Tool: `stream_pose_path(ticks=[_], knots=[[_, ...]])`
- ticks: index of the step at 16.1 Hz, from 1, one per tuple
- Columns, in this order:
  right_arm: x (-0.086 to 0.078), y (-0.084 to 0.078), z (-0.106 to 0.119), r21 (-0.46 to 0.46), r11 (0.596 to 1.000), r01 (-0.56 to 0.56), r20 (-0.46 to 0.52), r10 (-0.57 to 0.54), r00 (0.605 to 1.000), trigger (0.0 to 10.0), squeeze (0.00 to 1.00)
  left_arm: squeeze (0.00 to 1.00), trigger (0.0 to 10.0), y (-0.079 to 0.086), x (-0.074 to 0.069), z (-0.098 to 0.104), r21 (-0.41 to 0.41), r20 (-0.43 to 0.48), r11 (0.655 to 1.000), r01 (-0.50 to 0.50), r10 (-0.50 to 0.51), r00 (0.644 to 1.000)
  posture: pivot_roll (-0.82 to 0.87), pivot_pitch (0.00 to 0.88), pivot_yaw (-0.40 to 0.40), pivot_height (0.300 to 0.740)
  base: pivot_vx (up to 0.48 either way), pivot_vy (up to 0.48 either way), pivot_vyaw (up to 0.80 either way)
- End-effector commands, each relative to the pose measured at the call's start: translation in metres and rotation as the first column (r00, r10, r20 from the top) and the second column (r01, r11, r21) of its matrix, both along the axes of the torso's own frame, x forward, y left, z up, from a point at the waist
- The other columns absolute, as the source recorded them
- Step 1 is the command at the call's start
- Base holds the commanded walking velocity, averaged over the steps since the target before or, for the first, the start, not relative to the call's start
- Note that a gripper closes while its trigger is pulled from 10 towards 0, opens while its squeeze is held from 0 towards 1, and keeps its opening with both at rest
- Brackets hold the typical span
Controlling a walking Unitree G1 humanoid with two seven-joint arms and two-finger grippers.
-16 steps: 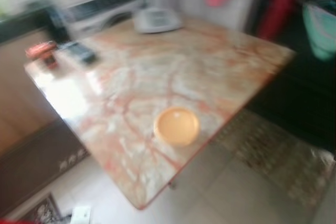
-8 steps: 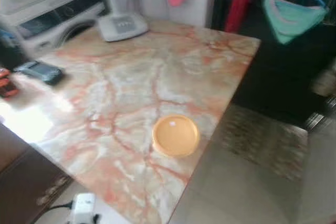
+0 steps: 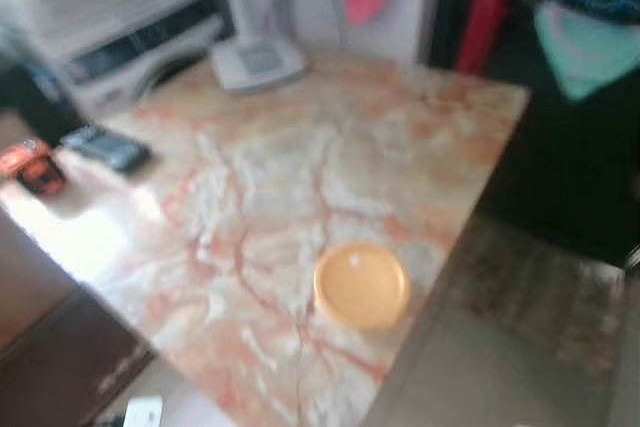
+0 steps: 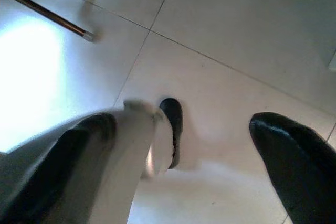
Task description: Restocking fridge
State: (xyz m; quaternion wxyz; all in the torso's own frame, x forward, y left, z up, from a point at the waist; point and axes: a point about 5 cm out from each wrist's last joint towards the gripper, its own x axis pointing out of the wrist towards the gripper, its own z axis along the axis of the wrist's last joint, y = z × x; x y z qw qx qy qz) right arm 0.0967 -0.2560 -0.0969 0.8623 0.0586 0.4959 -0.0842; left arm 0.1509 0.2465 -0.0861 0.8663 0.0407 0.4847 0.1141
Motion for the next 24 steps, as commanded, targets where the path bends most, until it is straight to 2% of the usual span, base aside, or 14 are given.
stream_pose_path(ticks=[1, 14, 24], knots=[[-0.0184, -0.0004, -0.0044, 0.008, 1.0, 0.025, -0.055, -0.025, 0.998, 10.0, 0.0, 0.0, 10.0, -0.0014, 0.0063, 0.0022, -0.005, 0.019, 1.0, 0.004, -0.004, 1.0, 0.01, 0.039, 0.118, 0.74, 0.0, 0.0, 0.0], [-0.0183, -0.0002, -0.0045, 0.007, 1.0, 0.023, -0.054, -0.023, 0.998, 10.0, 0.0, 0.0, 10.0, 0.0, 0.0026, 0.0013, -0.018, 0.027, 0.999, -0.031, 0.031, 0.999, 0.01, 0.029, 0.115, 0.74, 0.0, 0.0, 0.0], [-0.0177, -0.0019, -0.0039, 0.008, 1.0, 0.027, -0.053, -0.027, 0.998, 10.0, 0.0, 0.0, 10.0, -0.0023, 0.0028, 0.0008, -0.029, 0.035, 0.999, -0.04, 0.041, 0.999, 0.02, 0.039, 0.106, 0.74, -0.323, 0.0, 0.0]])
